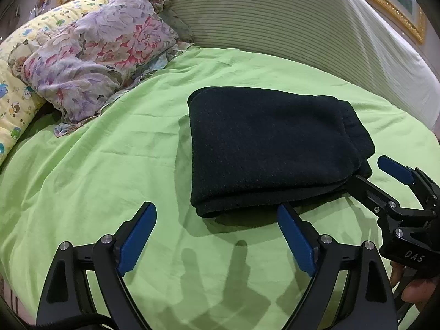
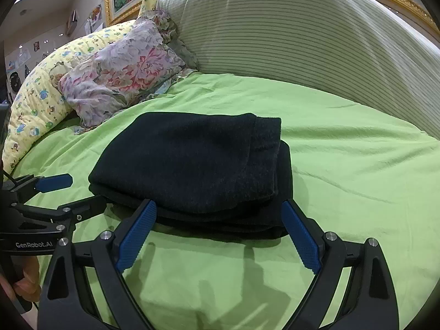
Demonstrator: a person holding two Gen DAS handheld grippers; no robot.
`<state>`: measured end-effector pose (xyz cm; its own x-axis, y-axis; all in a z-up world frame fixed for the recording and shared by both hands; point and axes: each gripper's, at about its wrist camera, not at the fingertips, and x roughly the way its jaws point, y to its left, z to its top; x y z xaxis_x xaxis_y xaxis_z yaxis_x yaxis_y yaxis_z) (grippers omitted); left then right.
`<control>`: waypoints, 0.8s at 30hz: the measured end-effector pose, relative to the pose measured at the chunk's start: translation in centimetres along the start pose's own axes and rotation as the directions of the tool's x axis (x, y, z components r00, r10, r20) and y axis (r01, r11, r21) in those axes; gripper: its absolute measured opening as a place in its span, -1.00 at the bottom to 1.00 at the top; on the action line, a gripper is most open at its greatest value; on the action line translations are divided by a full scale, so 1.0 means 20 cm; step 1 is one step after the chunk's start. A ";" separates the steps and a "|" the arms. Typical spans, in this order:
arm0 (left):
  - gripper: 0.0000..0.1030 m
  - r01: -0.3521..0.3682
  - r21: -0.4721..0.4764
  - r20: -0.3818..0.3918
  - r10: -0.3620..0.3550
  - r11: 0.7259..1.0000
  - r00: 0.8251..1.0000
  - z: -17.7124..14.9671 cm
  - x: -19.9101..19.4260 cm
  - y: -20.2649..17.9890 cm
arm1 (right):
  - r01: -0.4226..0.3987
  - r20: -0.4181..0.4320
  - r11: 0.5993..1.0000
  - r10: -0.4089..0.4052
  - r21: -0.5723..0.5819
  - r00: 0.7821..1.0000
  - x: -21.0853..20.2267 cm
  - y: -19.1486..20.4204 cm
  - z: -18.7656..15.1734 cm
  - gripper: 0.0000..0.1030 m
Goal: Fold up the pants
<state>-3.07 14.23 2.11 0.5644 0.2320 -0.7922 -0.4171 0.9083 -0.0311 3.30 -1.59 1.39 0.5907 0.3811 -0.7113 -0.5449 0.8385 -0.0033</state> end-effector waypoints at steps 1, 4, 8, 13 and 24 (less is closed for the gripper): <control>0.75 0.001 0.002 0.001 -0.001 1.000 1.000 0.00 0.00 0.00 | -0.001 0.001 1.000 0.001 0.000 1.000 0.00 0.00 0.00 0.79; 0.75 -0.004 0.007 0.003 0.004 1.000 1.000 0.00 0.00 0.00 | -0.003 0.006 1.000 0.003 -0.001 1.000 -0.01 0.01 0.00 0.79; 0.77 -0.011 0.008 0.012 0.011 1.000 1.000 -0.01 -0.01 -0.01 | 0.003 0.019 1.000 -0.003 -0.001 1.000 -0.02 0.01 -0.01 0.79; 0.80 -0.018 0.010 0.022 0.018 1.000 1.000 -0.01 -0.02 -0.01 | 0.004 0.034 1.000 -0.005 0.011 0.999 -0.03 0.00 -0.01 0.79; 0.85 -0.026 0.009 0.037 0.025 1.000 0.999 -0.01 -0.04 -0.02 | -0.006 0.038 1.000 0.006 -0.001 0.999 -0.04 0.02 -0.01 0.79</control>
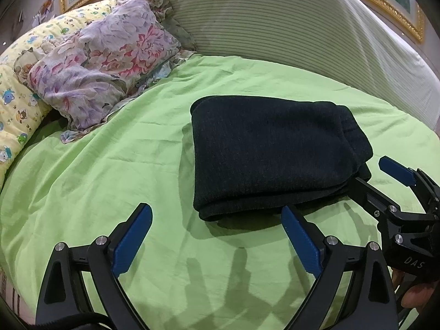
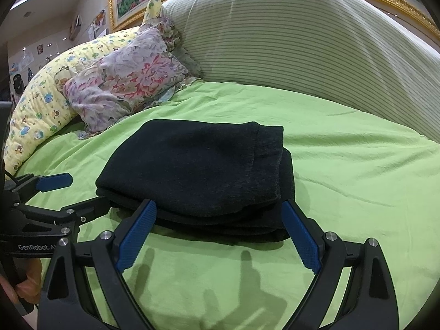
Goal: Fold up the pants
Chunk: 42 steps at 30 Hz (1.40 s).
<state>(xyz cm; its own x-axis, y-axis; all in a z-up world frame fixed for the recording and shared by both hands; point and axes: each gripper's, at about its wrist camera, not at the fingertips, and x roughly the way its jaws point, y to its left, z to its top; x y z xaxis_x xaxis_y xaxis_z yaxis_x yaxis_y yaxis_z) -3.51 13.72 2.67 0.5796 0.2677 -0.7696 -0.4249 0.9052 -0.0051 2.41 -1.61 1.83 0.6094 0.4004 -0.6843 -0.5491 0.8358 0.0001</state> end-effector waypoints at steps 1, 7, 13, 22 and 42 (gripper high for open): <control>0.85 0.000 0.000 -0.001 0.000 1.000 1.000 0.00 0.00 0.00 | 0.003 0.001 1.000 -0.003 -0.001 1.000 0.00 0.00 0.00 0.79; 0.86 0.004 0.001 0.002 -0.004 1.000 1.000 0.01 0.01 0.00 | 0.003 -0.001 1.000 -0.003 -0.004 1.000 0.00 0.00 0.00 0.79; 0.86 0.007 0.002 0.001 -0.007 1.000 1.000 0.02 0.01 -0.01 | 0.003 -0.004 1.000 -0.003 0.001 1.000 0.00 0.00 0.00 0.79; 0.86 0.007 0.004 -0.004 -0.007 1.000 1.000 0.02 0.01 -0.01 | 0.004 -0.001 1.000 -0.004 0.006 1.000 0.01 -0.01 0.01 0.79; 0.86 0.012 0.012 0.001 -0.012 1.000 1.000 0.05 -0.02 -0.02 | 0.004 0.024 1.000 -0.004 0.005 1.000 -0.01 -0.04 0.06 0.79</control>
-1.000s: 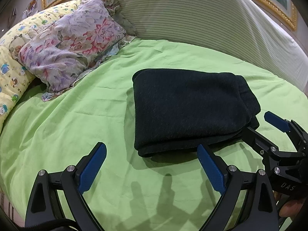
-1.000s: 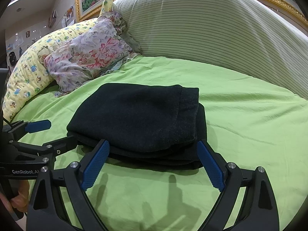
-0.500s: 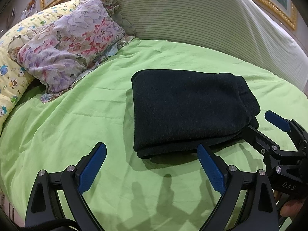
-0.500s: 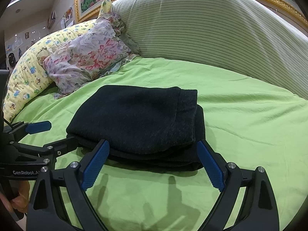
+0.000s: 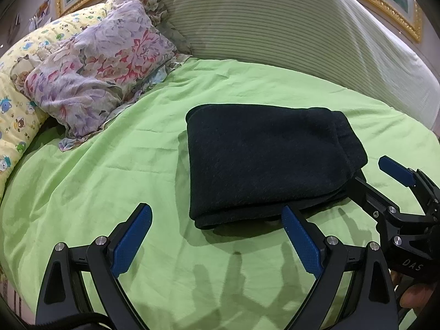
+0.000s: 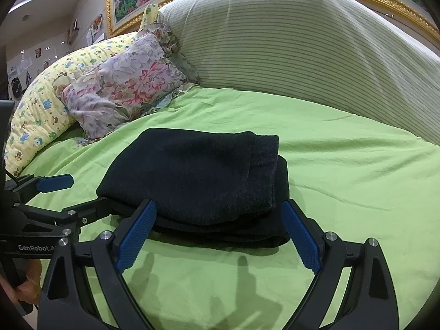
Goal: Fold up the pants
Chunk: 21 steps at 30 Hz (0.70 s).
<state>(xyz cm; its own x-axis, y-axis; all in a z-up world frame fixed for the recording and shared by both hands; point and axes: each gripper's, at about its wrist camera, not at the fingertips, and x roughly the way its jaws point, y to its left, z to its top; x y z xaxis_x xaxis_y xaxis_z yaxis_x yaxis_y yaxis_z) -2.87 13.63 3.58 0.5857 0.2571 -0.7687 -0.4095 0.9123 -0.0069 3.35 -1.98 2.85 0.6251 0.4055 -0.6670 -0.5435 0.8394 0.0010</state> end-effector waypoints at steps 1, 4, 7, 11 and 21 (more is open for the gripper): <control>0.86 0.001 -0.001 0.003 -0.001 1.000 1.000 0.00 0.00 0.00 | 0.003 0.001 1.000 -0.003 0.002 1.000 0.00 -0.01 0.01 0.79; 0.86 0.005 0.006 0.023 -0.005 1.000 1.000 0.01 -0.02 0.00 | 0.010 0.003 1.000 -0.010 0.016 1.000 0.00 -0.03 0.01 0.79; 0.86 0.008 0.016 0.037 -0.009 1.000 0.999 0.02 -0.03 -0.01 | 0.013 -0.007 0.999 -0.013 0.030 1.000 0.00 -0.04 0.01 0.79; 0.86 0.017 0.013 0.033 -0.018 1.000 0.999 0.03 -0.02 -0.01 | 0.016 -0.015 0.999 -0.015 0.032 1.000 0.01 -0.05 0.01 0.79; 0.86 0.013 0.006 0.014 -0.014 1.000 1.000 0.05 0.01 -0.01 | 0.017 -0.018 0.998 -0.016 0.053 1.000 0.01 -0.06 0.01 0.79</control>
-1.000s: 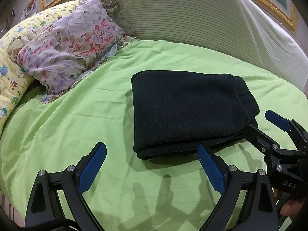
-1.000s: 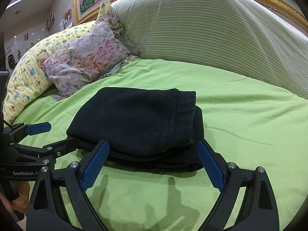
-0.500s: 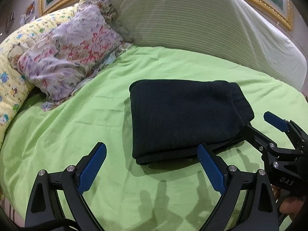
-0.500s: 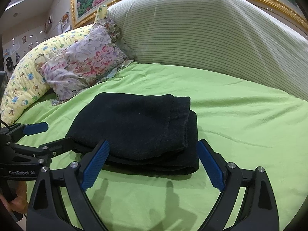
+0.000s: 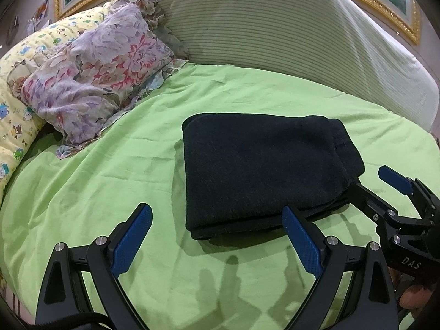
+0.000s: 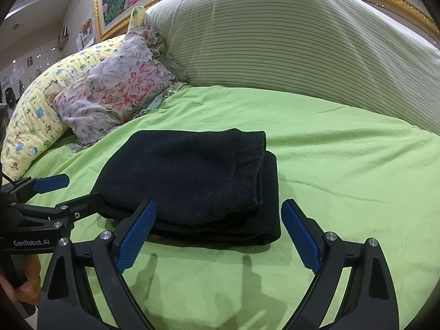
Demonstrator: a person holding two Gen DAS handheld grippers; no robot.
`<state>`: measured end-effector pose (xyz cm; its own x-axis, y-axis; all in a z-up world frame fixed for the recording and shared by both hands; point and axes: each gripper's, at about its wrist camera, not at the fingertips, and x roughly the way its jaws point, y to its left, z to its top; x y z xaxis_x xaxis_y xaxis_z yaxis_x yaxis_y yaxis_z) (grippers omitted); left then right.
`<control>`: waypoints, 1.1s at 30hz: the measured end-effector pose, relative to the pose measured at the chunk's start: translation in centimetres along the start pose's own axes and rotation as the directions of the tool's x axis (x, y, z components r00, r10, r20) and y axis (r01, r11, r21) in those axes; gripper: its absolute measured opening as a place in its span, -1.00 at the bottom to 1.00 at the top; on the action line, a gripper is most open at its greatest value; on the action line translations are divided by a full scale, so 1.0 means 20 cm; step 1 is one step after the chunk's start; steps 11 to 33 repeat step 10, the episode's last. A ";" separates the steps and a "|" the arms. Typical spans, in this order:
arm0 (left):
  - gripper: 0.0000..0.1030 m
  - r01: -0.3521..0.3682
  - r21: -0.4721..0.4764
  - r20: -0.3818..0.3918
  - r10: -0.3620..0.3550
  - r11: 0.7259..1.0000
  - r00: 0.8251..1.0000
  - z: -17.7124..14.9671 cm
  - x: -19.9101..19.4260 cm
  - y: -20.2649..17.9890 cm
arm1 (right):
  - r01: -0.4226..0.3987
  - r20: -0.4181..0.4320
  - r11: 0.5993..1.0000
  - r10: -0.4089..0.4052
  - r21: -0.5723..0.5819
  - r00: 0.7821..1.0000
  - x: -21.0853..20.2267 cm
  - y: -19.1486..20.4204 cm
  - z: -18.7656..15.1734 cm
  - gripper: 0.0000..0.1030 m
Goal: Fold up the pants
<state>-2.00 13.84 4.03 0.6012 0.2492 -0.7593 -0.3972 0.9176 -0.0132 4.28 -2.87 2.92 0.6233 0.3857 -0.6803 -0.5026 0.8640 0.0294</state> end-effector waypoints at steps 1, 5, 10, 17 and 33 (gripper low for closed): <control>0.86 -0.002 0.000 0.001 0.002 1.000 1.000 0.00 0.00 0.00 | -0.002 0.001 1.000 0.002 0.002 1.000 0.00 0.00 0.00 0.79; 0.86 -0.004 0.002 0.001 0.004 1.000 1.000 0.01 0.00 0.00 | -0.006 -0.001 1.000 0.006 0.002 1.000 0.00 0.00 0.00 0.79; 0.86 -0.008 -0.017 -0.006 0.008 1.000 1.000 0.02 0.00 0.01 | -0.009 -0.005 1.000 0.009 0.009 1.000 0.00 0.00 0.00 0.79; 0.86 -0.008 -0.017 -0.006 0.008 1.000 1.000 0.02 0.00 0.01 | -0.009 -0.005 1.000 0.009 0.009 1.000 0.00 0.00 0.00 0.79; 0.86 -0.008 -0.017 -0.006 0.008 1.000 1.000 0.02 0.00 0.01 | -0.009 -0.005 1.000 0.009 0.009 1.000 0.00 0.00 0.00 0.79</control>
